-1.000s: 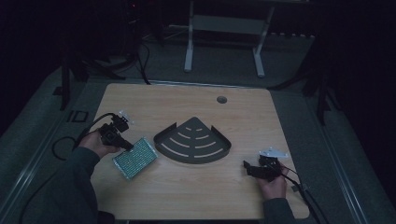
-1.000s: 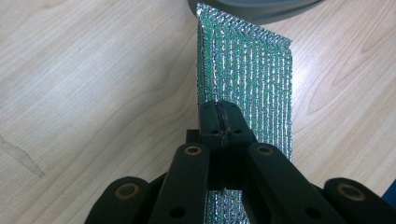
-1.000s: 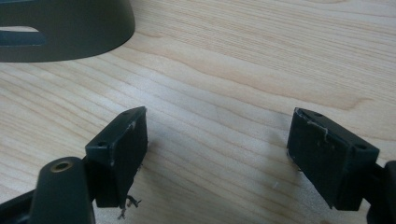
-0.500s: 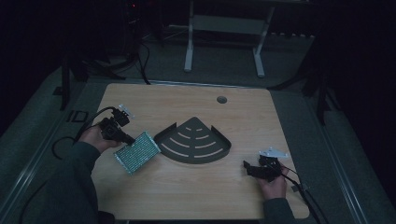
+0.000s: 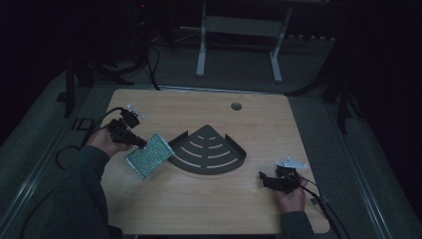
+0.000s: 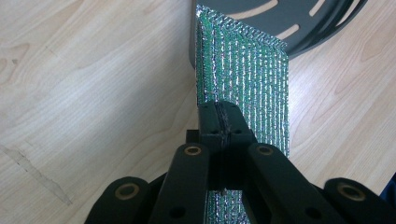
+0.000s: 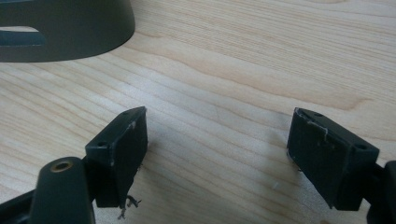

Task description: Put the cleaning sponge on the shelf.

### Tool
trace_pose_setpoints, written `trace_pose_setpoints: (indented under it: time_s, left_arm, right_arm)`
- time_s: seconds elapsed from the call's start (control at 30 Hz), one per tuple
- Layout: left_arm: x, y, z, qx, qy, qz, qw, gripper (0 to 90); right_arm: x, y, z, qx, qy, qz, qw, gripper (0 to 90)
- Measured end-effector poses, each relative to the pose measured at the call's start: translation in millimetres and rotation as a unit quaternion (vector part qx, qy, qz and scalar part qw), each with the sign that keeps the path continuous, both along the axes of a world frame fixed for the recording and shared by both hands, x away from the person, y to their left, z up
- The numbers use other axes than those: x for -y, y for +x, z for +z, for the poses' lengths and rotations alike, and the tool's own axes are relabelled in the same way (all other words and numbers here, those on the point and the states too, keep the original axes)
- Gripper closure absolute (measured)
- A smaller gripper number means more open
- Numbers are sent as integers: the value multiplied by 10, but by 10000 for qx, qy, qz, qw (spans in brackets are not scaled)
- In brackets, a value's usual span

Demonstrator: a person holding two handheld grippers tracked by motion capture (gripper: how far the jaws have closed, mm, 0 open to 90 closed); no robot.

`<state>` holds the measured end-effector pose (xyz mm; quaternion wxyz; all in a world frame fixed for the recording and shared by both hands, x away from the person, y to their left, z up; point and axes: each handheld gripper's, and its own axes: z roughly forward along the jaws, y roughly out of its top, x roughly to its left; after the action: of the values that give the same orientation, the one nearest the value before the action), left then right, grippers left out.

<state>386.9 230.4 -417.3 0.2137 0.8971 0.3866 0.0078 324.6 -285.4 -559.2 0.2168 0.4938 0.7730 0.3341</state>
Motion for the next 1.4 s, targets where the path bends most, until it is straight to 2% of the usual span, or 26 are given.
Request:
trace_pose_setpoints:
  time_s: [0.43,0.5,0.6,1.0,1.4]
  left_arm:
    - [144,62,77,149,6,-32,9999,900]
    - [160,70,100,284,19,35,9996,900]
    - [181,95,135,349,-19,53,9994,900]
    - [307,174,164,430,69,7,9991,900]
    - [471,241,225,505,58,-56,9987,900]
  right_arm:
    - [1,2,0,1,-2,5,10000,198]
    - [1,2,0,2,-2,5,10000,198]
    - [0,2,0,0,-2,4,10000,198]
    - [0,2,0,0,0,3,10000,198]
    - [0,1,0,0,2,1,10000,199]
